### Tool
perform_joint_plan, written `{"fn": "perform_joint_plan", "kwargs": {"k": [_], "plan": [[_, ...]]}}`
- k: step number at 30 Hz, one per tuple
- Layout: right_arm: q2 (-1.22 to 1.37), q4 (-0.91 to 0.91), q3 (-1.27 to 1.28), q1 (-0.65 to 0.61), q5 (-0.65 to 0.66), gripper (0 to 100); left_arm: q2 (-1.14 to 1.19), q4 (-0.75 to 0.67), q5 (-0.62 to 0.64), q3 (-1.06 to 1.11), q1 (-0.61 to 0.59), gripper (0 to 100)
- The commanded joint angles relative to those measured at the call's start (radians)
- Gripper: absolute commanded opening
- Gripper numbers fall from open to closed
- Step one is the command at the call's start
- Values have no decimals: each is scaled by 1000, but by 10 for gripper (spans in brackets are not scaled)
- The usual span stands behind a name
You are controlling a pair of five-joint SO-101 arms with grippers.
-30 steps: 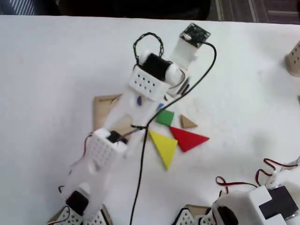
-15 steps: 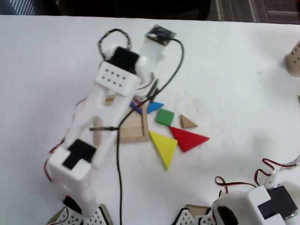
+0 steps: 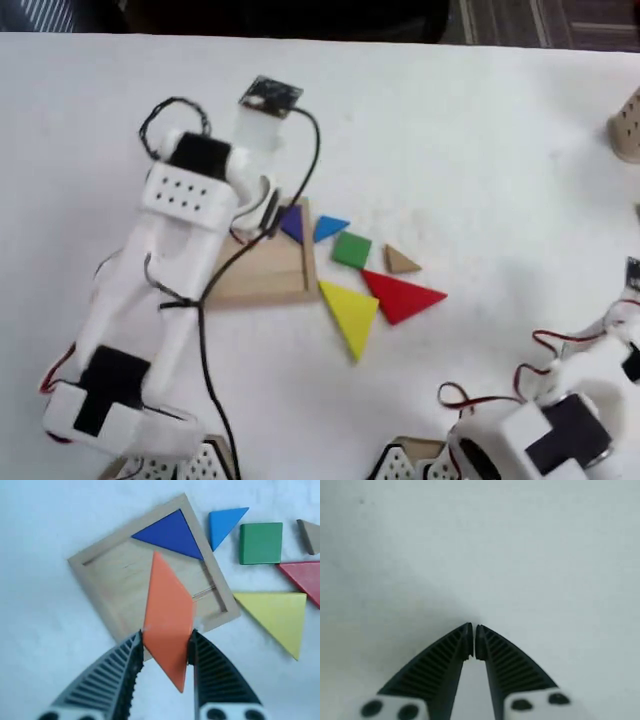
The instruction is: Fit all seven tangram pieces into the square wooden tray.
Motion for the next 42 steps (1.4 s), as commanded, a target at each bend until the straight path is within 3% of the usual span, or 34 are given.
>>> {"fn": "perform_joint_plan", "kwargs": {"k": [1, 4, 10, 15, 19, 23, 28, 42], "plan": [[-114, 62, -8, -70, -66, 17, -76, -130, -25, 126, -22, 88], [-168, 122, -8, -151, -100, 17, -79, -224, -87, 238, -27, 87], [-232, 229, -12, -423, -203, 17, -81, -428, -95, 436, -30, 87], [-236, 213, -23, -705, -321, 17, -76, -621, -95, 554, -61, 90], [-232, 128, -17, -880, -338, 18, -76, -804, -95, 671, -76, 90], [-232, 15, 69, -918, -324, 18, -82, -921, -95, 752, -76, 90], [-234, -107, 170, -894, -198, 18, -77, -945, -94, 755, -77, 90], [-232, -105, 176, -877, -192, 18, -73, -957, -94, 735, -127, 92]]}}
